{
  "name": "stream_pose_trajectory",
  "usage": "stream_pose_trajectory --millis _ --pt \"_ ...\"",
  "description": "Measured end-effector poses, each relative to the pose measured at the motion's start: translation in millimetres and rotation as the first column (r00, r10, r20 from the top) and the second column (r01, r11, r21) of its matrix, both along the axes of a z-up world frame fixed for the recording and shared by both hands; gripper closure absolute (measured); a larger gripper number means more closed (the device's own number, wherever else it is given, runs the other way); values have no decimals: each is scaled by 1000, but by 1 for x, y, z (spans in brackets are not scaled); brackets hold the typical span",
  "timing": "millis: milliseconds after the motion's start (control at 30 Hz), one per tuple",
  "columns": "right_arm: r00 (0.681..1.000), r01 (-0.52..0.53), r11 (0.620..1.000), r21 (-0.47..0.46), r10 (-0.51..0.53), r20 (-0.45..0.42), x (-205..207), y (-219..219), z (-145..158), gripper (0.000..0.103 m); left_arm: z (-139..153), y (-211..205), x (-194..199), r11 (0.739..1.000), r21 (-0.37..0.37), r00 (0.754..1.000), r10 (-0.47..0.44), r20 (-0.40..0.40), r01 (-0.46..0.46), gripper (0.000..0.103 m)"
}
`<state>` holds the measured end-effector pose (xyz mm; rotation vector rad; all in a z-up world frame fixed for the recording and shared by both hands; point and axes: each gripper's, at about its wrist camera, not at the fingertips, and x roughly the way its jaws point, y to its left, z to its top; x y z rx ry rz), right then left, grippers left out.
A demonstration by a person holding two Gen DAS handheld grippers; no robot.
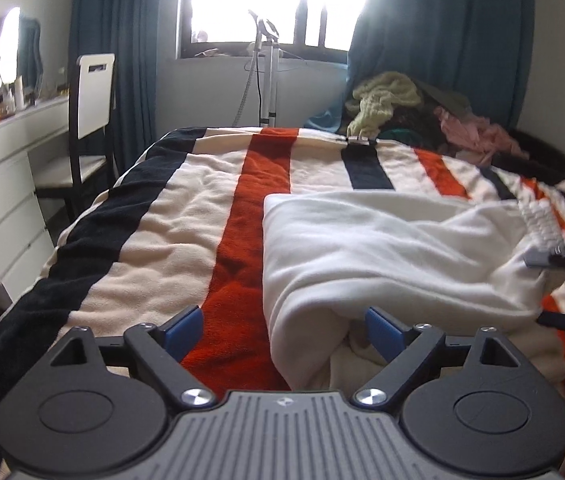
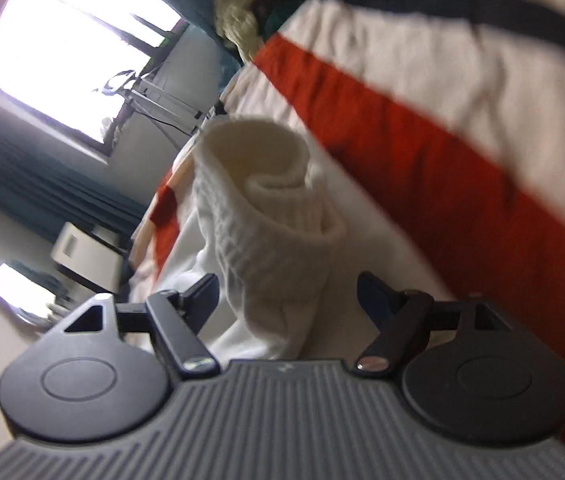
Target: Fold clothes
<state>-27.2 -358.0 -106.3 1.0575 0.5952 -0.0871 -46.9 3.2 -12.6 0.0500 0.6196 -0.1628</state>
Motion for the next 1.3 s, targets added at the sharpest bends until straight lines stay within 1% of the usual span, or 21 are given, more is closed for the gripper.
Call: stream_pose_trajectory --millis 67,133,167,200,233,333,367,433,467,567,667,733,767,800,833,967,1100,1133,1167,1267,1300 --pt "1000 18 999 28 -19 18 7 -3 -5 26 -3 -3 2 1000 23 1000 -5 -4 5 13" --pt "999 33 999 -19 -32 26 10 -2 -1 50 -3 -3 3 1000 23 1000 -5 -2 5 13" --pt "999 37 998 -57 -36 29 11 0 3 54 -4 -2 4 1000 22 1000 -5 0 5 13" --pt "999 43 995 -88 -40 36 11 1 7 66 -3 -1 4 1000 16 1000 -2 0 2 13" --pt "997 54 994 -91 -48 66 5 1 11 70 -3 1 4 1000 9 1000 1 1 -1 13" --pt "985 90 992 -89 -76 153 -13 -1 25 74 0 8 7 1000 -30 1000 -3 -9 3 13" --pt "980 113 993 -42 -105 172 -22 -6 24 74 0 10 8 999 -47 1000 -4 -15 3 13" --pt "975 157 986 57 -164 149 -35 -20 16 73 1 14 10 997 -80 1000 -4 -28 2 13" --pt "978 174 982 79 -181 102 -37 -26 10 73 2 16 10 996 -94 999 -3 -34 0 13" --pt "985 171 981 91 -168 -38 -28 -34 -8 72 2 19 12 992 -125 999 0 -49 -6 13" --pt "988 145 985 90 -139 -67 -22 -34 -6 64 1 26 17 983 -180 997 2 -80 -17 12" --pt "991 106 990 90 -98 -87 -18 -39 -1 49 0 32 22 975 -219 994 3 -108 -26 11" --pt "993 72 995 70 -64 -100 -16 -40 3 41 0 34 24 972 -232 993 2 -120 -30 11" --pt "991 26 999 40 -21 -129 -14 -39 6 27 0 36 25 969 -246 992 -1 -126 -31 11" --pt "988 -17 999 27 21 -150 -12 -38 9 21 0 37 27 965 -261 991 -3 -131 -31 11" --pt "972 -170 984 -45 159 -175 -9 -42 22 21 -3 42 41 939 -343 981 -45 -187 -22 11" --pt "962 -190 971 -144 155 -224 3 -52 23 20 -9 48 60 900 -435 962 -86 -258 -36 11" --pt "960 -192 972 -136 157 -233 6 -55 19 20 -10 51 64 890 -454 958 -93 -270 -41 10" --pt "958 -201 977 -76 180 -225 10 -59 11 20 -11 53 66 883 -468 953 -105 -283 -41 11" --pt "949 -215 975 63 224 -221 20 -64 -9 19 -13 56 61 882 -469 946 -114 -303 -44 10" --pt "949 -209 976 56 216 -228 21 -65 -9 19 -13 56 57 882 -470 948 -113 -298 -43 9"
